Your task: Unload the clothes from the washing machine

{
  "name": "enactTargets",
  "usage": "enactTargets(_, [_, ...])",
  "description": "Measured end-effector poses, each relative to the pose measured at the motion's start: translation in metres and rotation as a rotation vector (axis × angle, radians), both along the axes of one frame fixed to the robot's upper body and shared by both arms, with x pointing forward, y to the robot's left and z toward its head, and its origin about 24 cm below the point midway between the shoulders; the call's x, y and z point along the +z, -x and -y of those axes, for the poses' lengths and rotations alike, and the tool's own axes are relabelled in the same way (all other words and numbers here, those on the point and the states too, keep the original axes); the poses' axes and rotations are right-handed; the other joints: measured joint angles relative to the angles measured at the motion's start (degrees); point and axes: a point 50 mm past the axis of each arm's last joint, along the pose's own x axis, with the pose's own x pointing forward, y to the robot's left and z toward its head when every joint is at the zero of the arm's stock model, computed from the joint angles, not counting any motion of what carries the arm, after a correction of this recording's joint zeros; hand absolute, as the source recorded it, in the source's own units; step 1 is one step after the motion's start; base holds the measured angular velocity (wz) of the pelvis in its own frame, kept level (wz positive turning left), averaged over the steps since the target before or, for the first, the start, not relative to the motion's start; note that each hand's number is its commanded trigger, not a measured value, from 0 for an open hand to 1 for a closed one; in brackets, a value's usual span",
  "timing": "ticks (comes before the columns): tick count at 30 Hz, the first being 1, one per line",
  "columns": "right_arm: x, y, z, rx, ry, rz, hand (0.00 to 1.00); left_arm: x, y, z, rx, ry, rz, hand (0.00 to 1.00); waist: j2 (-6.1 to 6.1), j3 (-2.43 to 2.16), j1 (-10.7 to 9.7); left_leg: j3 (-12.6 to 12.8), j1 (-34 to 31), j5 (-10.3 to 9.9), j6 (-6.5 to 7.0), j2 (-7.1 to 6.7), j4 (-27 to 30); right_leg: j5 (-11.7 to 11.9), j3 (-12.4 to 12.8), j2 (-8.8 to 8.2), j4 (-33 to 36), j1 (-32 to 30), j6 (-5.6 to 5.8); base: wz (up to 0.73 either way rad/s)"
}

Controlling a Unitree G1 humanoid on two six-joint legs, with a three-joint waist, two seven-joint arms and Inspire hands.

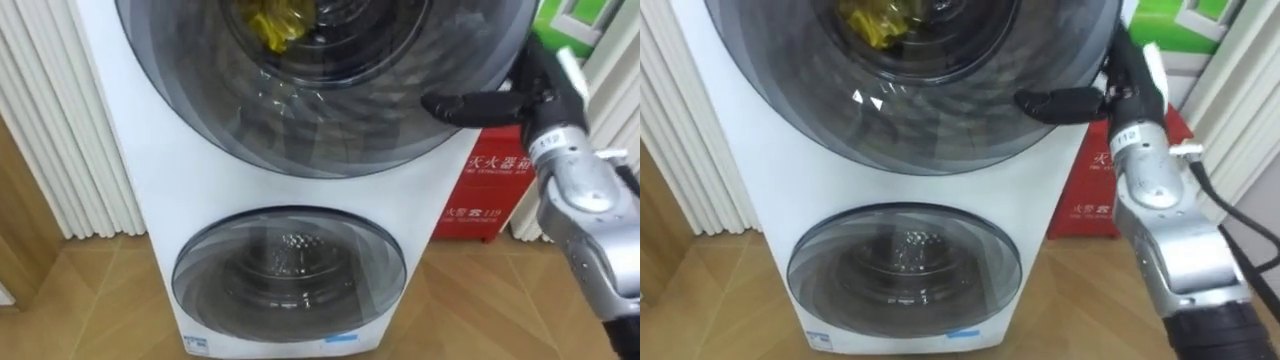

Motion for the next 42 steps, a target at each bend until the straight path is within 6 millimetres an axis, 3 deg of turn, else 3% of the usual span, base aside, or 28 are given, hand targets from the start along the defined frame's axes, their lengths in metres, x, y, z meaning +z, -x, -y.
enactTargets(1, [0.008, 0.002, -0.008, 0.041, 0.010, 0.033, 0.00, 0.003, 0.001, -0.007, 0.012, -0.026, 0.005, 0.00, -0.27, -0.23, 0.8, -1.6, -0.9, -0.3, -0.48, 0.89, 0.1, 2.7, 2.4, 2.04, -7.3, -3.3, -2.94, -0.64])
enactTargets(2, [0.020, 0.007, -0.015, 0.073, 0.027, 0.090, 0.00, 0.002, 0.007, -0.011, 0.020, -0.046, -0.018, 0.00, -0.83, -0.18, 0.0, -1.1, -1.1, -1.7, -3.21, 1.49, 0.1, 10.6, -0.3, 1.46, -9.1, -4.7, -3.98, -0.35])
enactTargets(3, [0.023, 0.009, -0.017, 0.080, 0.029, 0.110, 0.00, 0.002, 0.008, -0.011, 0.024, -0.050, -0.028, 0.00, -0.53, -0.22, -0.6, 1.0, -0.8, -2.2, -4.07, 2.22, -0.2, 10.6, -1.1, 1.76, -8.3, -4.4, -4.04, 0.24])
enactTargets(4, [0.025, 0.010, -0.018, 0.081, 0.026, 0.131, 0.00, 0.001, 0.007, -0.011, 0.020, -0.052, -0.031, 0.00, -0.67, -0.14, -0.9, 6.6, -0.2, -1.5, -5.02, 3.15, -0.6, 10.5, -1.6, 1.74, -8.2, -2.9, -4.05, 0.34])
enactTargets(6, [0.029, 0.010, -0.020, 0.094, 0.024, 0.144, 0.00, 0.001, 0.002, -0.007, -0.013, -0.047, -0.024, 0.00, -0.58, -0.01, -0.8, 10.7, -0.4, -0.8, -4.67, 3.86, -0.8, 10.3, -1.9, 1.69, -8.6, -1.0, -3.70, 0.46])
enactTargets(9, [0.029, 0.008, -0.010, 0.063, -0.022, 0.134, 0.00, 0.000, 0.002, -0.005, -0.026, -0.053, -0.040, 0.00, -0.92, 0.08, 0.2, 10.7, -0.4, -0.6, -3.64, 3.45, -0.7, 10.0, -1.1, 1.62, -8.8, -1.0, -3.29, 0.14])
enactTargets(15, [0.026, 0.008, -0.014, 0.105, -0.042, 0.128, 0.00, 0.000, 0.010, -0.005, -0.012, -0.057, -0.074, 0.00, -0.60, 0.02, 0.4, 10.9, -1.1, -0.5, -3.56, 2.42, -0.5, 8.7, -1.0, 1.23, -9.4, -0.7, -2.71, 0.03])
enactTargets(19, [0.018, 0.016, -0.023, 0.145, -0.101, 0.158, 0.00, 0.000, 0.011, -0.004, -0.013, -0.051, -0.075, 0.00, -0.44, 0.07, 0.4, 10.9, -1.0, -0.3, -4.13, 2.92, -0.3, 9.0, -1.1, 1.70, -9.4, -0.6, -3.81, 0.00])
enactTargets(22, [0.011, 0.023, -0.023, 0.159, -0.107, 0.176, 0.00, -0.001, 0.008, -0.001, -0.029, -0.042, -0.069, 0.00, -0.40, 0.08, 0.4, 10.9, -0.8, -0.2, -4.27, 3.04, -0.3, 8.8, -1.3, 1.84, -9.4, -0.4, -4.02, 0.03])
enactTargets(27, [0.003, 0.027, -0.021, 0.156, -0.118, 0.177, 0.00, -0.002, 0.007, 0.002, -0.040, -0.031, -0.067, 0.00, -0.10, 0.09, 0.3, 10.9, -0.5, -0.2, -4.27, 2.98, -0.3, 8.5, -1.4, 1.76, -9.4, 0.0, -3.95, 0.02])
enactTargets(32, [-0.020, 0.035, -0.014, 0.160, -0.110, 0.125, 0.00, -0.003, 0.009, 0.003, -0.031, -0.028, -0.069, 0.00, -0.12, 0.06, 0.3, 11.0, -0.7, -0.2, -4.26, 2.92, -0.4, 8.4, -1.8, 1.62, -9.6, 0.1, -3.85, 0.04])
enactTargets(37, [-0.040, 0.042, -0.013, 0.197, -0.099, 0.053, 0.00, -0.004, 0.010, 0.006, -0.033, -0.015, -0.058, 0.00, 0.85, -0.25, 0.3, 11.8, -0.6, -0.2, -4.25, 2.95, -0.4, 8.4, -1.6, 1.58, -9.5, 0.0, -3.84, -0.01])
enactTargets(42, [-0.041, 0.052, -0.017, 0.224, -0.074, 0.061, 0.00, -0.005, 0.011, 0.010, -0.037, 0.001, -0.042, 0.00, 1.85, -0.48, 0.1, 12.0, -0.6, -0.2, -4.25, 2.98, -0.5, 8.2, -1.3, 1.67, -9.4, -0.1, -3.81, 0.00])
